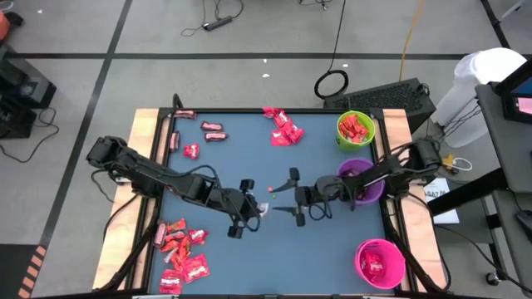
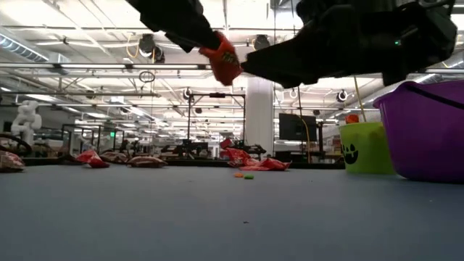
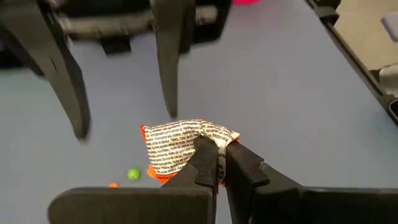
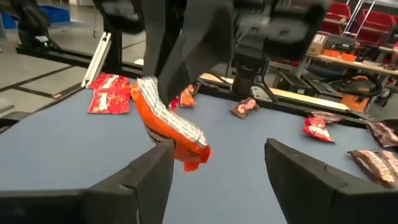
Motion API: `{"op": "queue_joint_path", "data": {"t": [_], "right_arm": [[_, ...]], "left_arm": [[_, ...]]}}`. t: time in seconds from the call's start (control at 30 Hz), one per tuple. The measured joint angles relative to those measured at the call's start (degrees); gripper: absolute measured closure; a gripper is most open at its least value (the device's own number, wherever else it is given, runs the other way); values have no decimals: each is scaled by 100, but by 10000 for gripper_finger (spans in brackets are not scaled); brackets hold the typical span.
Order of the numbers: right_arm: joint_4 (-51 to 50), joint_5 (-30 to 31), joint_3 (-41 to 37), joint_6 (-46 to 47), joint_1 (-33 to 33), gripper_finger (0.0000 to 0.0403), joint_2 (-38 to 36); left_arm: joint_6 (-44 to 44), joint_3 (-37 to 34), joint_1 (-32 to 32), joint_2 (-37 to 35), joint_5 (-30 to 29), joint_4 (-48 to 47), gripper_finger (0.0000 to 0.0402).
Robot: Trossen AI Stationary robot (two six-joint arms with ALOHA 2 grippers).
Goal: Organize candy in baskets
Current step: Put the orange chocolate bar into the green bucket
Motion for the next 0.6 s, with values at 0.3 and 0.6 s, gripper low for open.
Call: {"op": "queue_joint_path", "data": {"t": [0.3,0.6], "right_arm": [[-592,-202,730,-71,52,201,505],[-942,-387,814,-72,241,247,505]], "left_arm": [[125,-4,-13,0,88,-49,384],[177,-2,-4,0,-2,-42,384]]}}
